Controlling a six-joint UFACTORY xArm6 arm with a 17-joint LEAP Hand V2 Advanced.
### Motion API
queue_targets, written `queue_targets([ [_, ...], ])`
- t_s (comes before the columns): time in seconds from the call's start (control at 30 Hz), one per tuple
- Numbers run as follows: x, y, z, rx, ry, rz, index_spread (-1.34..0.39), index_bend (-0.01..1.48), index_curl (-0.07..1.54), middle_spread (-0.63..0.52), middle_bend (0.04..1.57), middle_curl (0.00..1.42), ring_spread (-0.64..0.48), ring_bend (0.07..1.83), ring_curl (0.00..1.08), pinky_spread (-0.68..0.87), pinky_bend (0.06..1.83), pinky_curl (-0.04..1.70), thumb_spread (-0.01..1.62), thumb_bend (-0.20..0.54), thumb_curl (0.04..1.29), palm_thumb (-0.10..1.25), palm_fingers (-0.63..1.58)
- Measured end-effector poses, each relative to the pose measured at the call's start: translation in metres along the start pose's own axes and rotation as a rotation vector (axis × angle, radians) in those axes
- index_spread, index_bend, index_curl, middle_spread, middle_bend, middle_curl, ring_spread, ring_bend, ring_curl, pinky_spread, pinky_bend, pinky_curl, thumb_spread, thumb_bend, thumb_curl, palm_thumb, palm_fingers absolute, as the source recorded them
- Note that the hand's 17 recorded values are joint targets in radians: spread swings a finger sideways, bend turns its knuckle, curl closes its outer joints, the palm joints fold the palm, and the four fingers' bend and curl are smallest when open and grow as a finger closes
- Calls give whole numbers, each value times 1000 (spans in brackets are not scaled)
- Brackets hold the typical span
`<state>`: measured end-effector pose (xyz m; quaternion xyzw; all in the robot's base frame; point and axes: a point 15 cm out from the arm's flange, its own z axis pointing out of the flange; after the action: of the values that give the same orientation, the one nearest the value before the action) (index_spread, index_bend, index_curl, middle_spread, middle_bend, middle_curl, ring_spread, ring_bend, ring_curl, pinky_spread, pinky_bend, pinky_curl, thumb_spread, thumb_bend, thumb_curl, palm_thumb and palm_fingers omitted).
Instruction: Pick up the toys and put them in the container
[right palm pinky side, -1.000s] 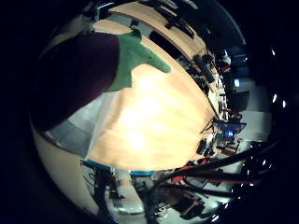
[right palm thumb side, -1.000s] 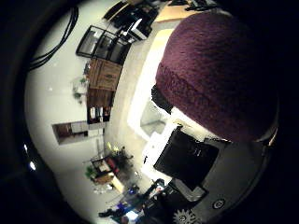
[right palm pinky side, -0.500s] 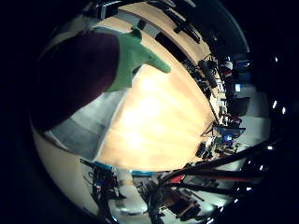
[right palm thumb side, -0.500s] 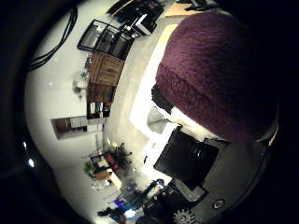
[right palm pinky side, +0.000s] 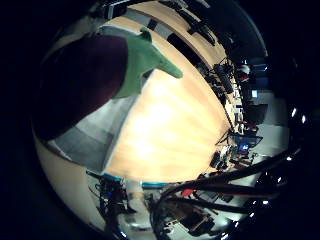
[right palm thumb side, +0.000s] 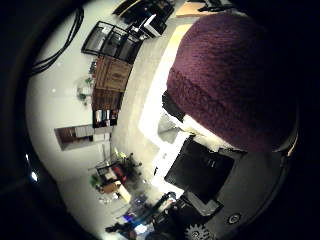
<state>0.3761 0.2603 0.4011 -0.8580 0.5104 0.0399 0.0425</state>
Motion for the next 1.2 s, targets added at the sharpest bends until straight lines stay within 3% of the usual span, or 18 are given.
queue_targets([
  [0.37,11,-5,-3,22,2,7,-316,999,818,-207,1258,817,-227,1378,745,-262,1295,814,1423,-9,184,608,1101],
  [0.5,14,-7,-3,30,3,-12,-334,894,793,-207,1221,796,-231,1363,727,-277,1293,799,1420,-13,181,589,1065],
  [0.6,17,-5,0,16,10,-25,-372,742,757,-222,1132,756,-243,1322,692,-316,1285,771,1393,-37,168,514,979],
  [0.63,16,-4,2,10,10,-35,-398,652,745,-237,1072,737,-257,1312,685,-353,1293,765,1354,-55,159,446,849],
  [0.67,16,-3,3,4,9,-48,-430,571,717,-256,951,699,-281,1260,664,-386,1288,755,1299,-73,151,373,572],
  [0.73,16,1,6,-15,4,-73,-473,596,705,-266,812,648,-285,1121,639,-307,1130,756,1205,-73,149,270,122],
  [0.83,15,8,10,-53,1,-101,-507,571,633,-257,735,586,-260,942,544,-169,969,682,1112,-68,156,184,-52],
  [1.0,12,9,13,-61,0,-129,-512,482,517,-236,564,481,-188,704,394,100,783,529,984,-41,186,99,-54],
  [1.2,9,8,10,-55,1,-146,-502,388,452,-225,455,421,-150,598,338,232,665,449,924,-33,218,70,-4],
])
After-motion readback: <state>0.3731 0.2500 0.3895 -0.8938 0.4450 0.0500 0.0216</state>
